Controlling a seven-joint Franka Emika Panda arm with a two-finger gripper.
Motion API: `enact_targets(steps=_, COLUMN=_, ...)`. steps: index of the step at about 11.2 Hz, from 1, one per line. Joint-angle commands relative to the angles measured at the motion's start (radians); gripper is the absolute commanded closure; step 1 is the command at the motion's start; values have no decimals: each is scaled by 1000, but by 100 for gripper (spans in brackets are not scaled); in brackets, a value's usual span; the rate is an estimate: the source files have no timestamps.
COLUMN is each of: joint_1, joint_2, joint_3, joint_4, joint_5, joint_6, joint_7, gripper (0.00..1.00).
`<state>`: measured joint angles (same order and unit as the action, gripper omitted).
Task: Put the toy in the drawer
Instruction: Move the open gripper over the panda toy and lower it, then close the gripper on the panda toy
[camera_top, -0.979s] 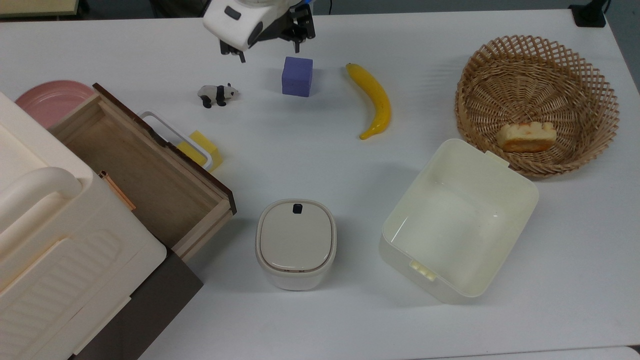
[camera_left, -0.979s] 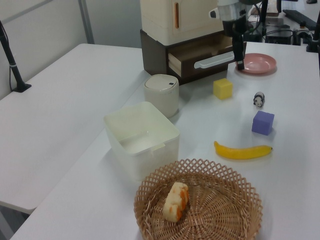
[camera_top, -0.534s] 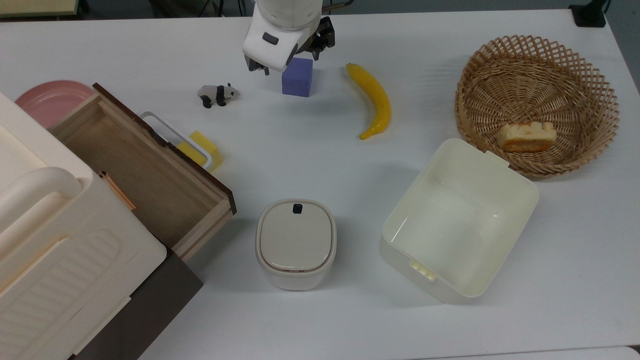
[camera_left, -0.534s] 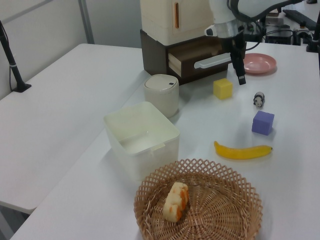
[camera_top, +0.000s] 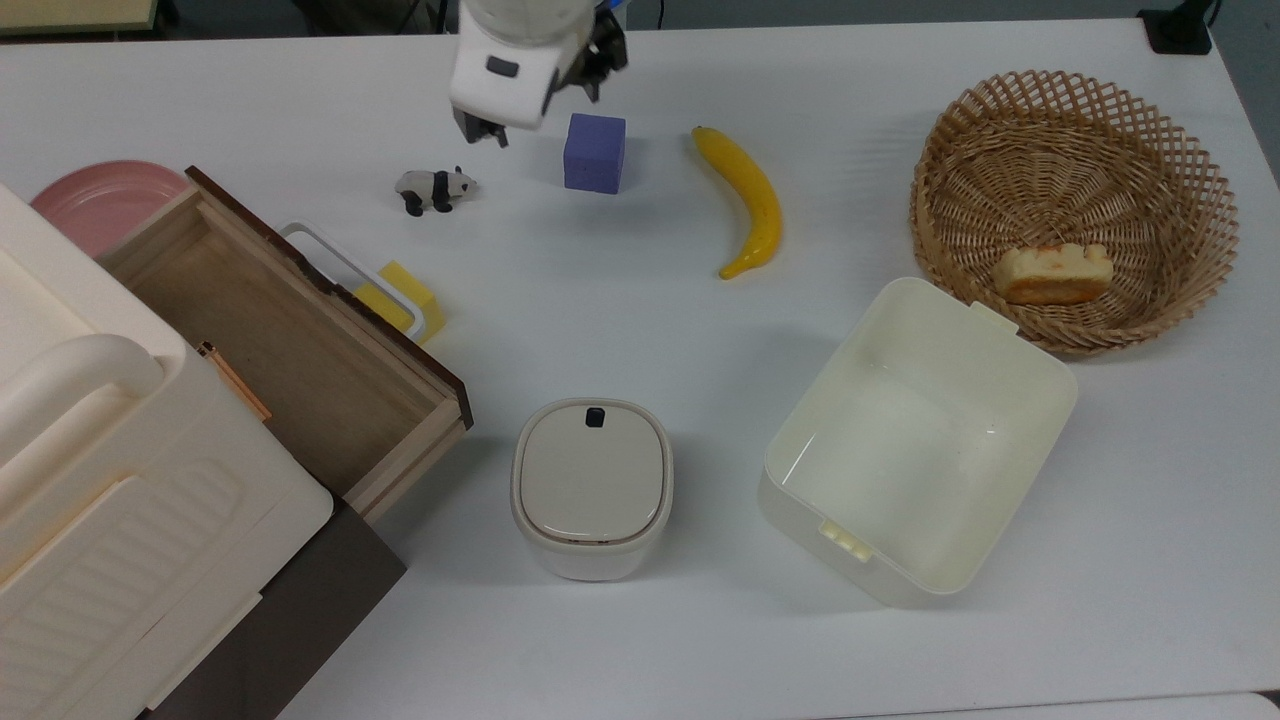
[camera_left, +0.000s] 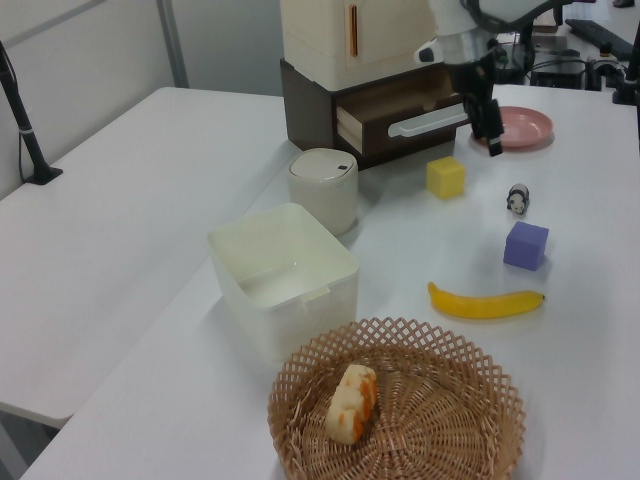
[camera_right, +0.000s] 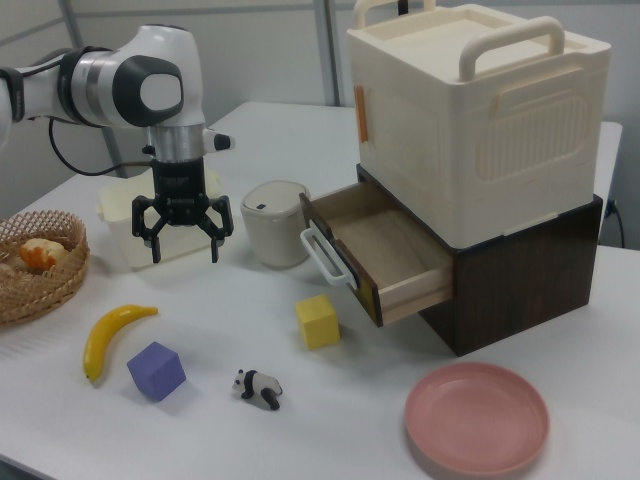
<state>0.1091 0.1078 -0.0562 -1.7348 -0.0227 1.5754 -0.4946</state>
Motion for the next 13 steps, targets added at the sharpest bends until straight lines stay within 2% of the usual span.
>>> enact_targets(steps=1, joint_1=-38, joint_2=-121, joint_3=-4, joint_4=-127, joint_5=3, joint_6=11, joint_7=-130, gripper=2)
enact_targets(steps=3, joint_1=-55, joint_2=-144, joint_3=-4, joint_4=-220, joint_5=-44, joint_6=94, joint_7=-203, gripper=2)
enact_targets(steps=5, joint_1=-68, joint_2=-172, joint_3=-4, joint_4=-359, joint_5=-109, joint_6=260, joint_7=-209, gripper=2)
enact_targets(steps=6, joint_1=-72, joint_2=-168, joint_3=-4, joint_4=-386, joint_5=-132, joint_6=296, joint_7=-220, gripper=2)
enact_targets(steps=9, joint_1=-88, joint_2=-155, joint_3=-4, joint_4=-423, joint_5=-158, joint_6=356, joint_7=-278, gripper=5)
enact_targets(steps=13, joint_1=-124, joint_2=-76, joint_3=-2, joint_4=-440, joint_5=-204, joint_6=481, joint_7=-280, gripper=8)
